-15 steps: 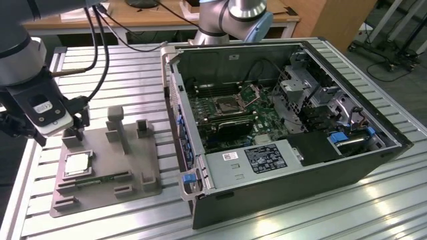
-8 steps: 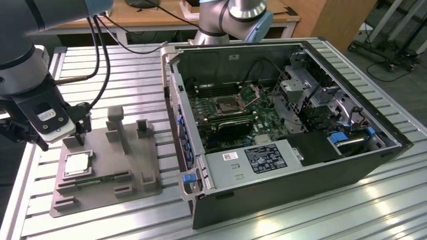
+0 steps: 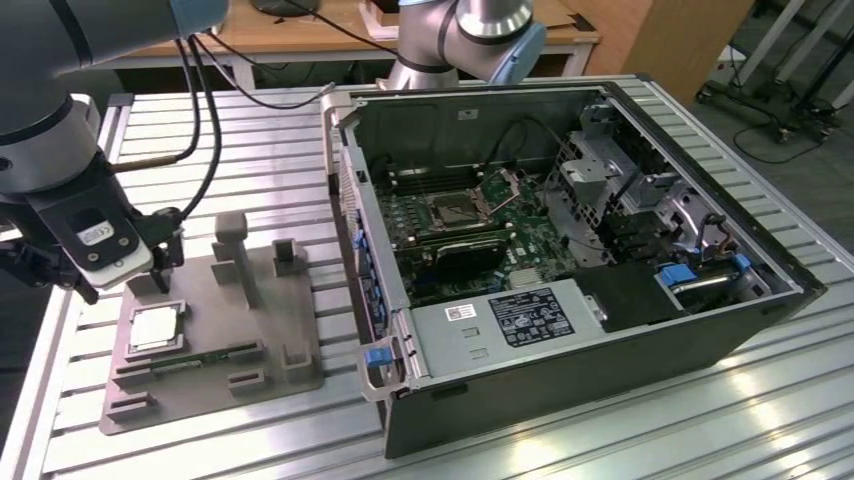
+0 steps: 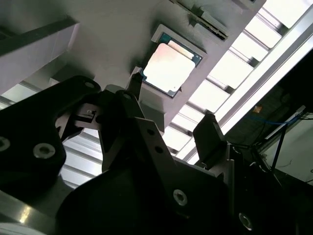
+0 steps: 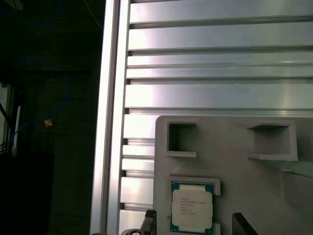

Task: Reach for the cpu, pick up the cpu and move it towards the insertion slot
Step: 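Pick up the cpu and move it towards the insertion slot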

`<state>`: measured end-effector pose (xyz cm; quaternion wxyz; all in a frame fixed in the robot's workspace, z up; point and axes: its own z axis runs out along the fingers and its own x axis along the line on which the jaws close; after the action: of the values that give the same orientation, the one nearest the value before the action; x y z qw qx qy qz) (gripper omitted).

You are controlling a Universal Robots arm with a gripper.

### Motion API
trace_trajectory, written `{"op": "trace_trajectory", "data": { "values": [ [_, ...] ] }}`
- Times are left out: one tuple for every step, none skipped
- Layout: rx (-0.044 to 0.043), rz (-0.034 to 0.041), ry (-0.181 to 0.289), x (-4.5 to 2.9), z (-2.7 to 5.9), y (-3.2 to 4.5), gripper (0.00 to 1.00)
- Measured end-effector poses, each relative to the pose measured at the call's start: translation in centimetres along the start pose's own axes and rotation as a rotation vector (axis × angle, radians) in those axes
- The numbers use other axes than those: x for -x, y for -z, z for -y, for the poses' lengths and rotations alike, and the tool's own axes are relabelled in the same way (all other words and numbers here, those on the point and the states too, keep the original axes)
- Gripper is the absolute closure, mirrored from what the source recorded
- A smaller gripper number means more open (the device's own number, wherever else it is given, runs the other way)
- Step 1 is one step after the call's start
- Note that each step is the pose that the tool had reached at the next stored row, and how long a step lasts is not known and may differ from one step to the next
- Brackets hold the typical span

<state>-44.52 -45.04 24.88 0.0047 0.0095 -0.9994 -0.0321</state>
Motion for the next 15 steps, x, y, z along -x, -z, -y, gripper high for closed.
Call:
{"op": "trace_trajectory", "data": {
  "values": [
    [0.0001, 0.0002, 0.0, 0.0, 0.0, -0.04, 0.31],
    [0.0002, 0.0004, 0.0, 0.0, 0.01, -0.11, 0.31],
    [0.0001, 0.0003, 0.0, 0.0, 0.02, -0.18, 0.31],
    [0.0, -0.0001, 0.0, 0.0, 0.04, -0.27, 0.31],
    [0.0, -0.0002, 0.0, 0.01, 0.1, -0.43, 0.31],
    [0.0001, -0.0005, 0.0, 0.01, 0.16, -0.6, 0.31],
    [0.0001, -0.0008, 0.0, 0.0, 0.24, -0.78, 0.31],
    [0.0, -0.0011, 0.0, 0.0, 0.36, -0.95, 0.31],
    [0.0001, -0.0011, 0.0, 0.0, 0.47, -1.13, 0.31],
    [0.0003, -0.0008, 0.0, 0.02, 0.54, -1.34, 0.31],
    [0.0003, -0.0008, -0.003, 0.06, 0.56, -1.51, 0.31],
    [0.0002, -0.0007, -0.006, 0.13, 0.57, -1.68, 0.31],
    [0.0003, -0.0005, -0.009, 0.21, 0.59, -1.86, 0.31],
    [0.0003, -0.0004, -0.011, 0.27, 0.61, -2.04, 0.31],
    [0.0003, -0.0002, -0.012, 0.28, 0.64, -2.22, 0.31]
  ]
}}
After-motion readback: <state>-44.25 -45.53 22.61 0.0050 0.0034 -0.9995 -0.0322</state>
